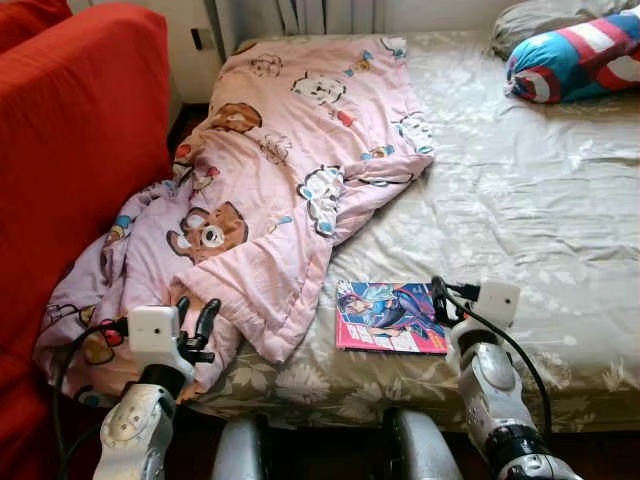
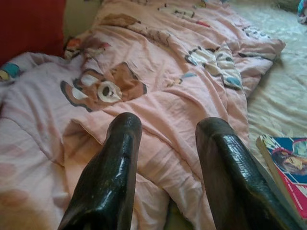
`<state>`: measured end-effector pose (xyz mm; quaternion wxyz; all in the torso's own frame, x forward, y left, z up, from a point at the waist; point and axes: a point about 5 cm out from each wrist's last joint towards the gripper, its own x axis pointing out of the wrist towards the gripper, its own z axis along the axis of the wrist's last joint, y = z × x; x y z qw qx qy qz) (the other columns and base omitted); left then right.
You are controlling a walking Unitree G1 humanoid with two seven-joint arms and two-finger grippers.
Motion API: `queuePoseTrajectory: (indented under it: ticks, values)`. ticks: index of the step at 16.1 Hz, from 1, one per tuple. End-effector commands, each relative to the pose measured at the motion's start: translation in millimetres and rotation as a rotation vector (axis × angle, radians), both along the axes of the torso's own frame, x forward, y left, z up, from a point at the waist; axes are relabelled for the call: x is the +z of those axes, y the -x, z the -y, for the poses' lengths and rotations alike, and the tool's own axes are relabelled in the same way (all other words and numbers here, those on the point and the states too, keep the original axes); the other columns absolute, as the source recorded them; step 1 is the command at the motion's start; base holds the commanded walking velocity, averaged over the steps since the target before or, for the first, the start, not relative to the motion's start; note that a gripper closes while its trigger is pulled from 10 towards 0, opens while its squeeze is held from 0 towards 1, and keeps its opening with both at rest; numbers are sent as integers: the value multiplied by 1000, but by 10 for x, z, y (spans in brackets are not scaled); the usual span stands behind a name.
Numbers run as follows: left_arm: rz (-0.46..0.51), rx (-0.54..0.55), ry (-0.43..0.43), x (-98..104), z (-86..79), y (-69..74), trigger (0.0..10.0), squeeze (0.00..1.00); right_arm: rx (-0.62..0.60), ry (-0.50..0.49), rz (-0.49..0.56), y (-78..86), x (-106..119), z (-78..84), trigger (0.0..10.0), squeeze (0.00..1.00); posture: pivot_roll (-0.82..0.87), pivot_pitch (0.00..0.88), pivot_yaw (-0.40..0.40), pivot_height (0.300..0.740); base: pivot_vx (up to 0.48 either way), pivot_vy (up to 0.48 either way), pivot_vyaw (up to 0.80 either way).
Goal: Clean up the room
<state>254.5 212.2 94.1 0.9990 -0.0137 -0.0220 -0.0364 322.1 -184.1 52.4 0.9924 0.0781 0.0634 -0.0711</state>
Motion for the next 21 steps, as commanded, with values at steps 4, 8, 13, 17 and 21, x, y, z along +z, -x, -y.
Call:
queuePoseTrajectory:
  ticks: [4,8,13,17,21]
  values:
    - [-34,-26,-1,-19,21,127,10000,0,-1,-11,-68,52,-118,-32,10000,0,28,191,24,581,0,0,0]
    - [-44,-30,1,10,59,155,10000,0,-30,-27,-50,80,-125,25,10000,0,37,227,29,571,0,0,0]
    - [-68,-37,-19,18,24,235,10000,0,-76,-174,-95,69,-191,73,10000,1000,91,255,45,571,0,0,0]
    - [-88,-26,-47,54,-60,342,10000,0,-46,-327,-128,39,-232,48,10000,1000,122,276,59,571,0,0,0]
    - [-106,-24,-69,80,-91,410,10000,0,15,-373,-124,-5,-205,-4,10000,0,148,292,71,571,0,0,0]
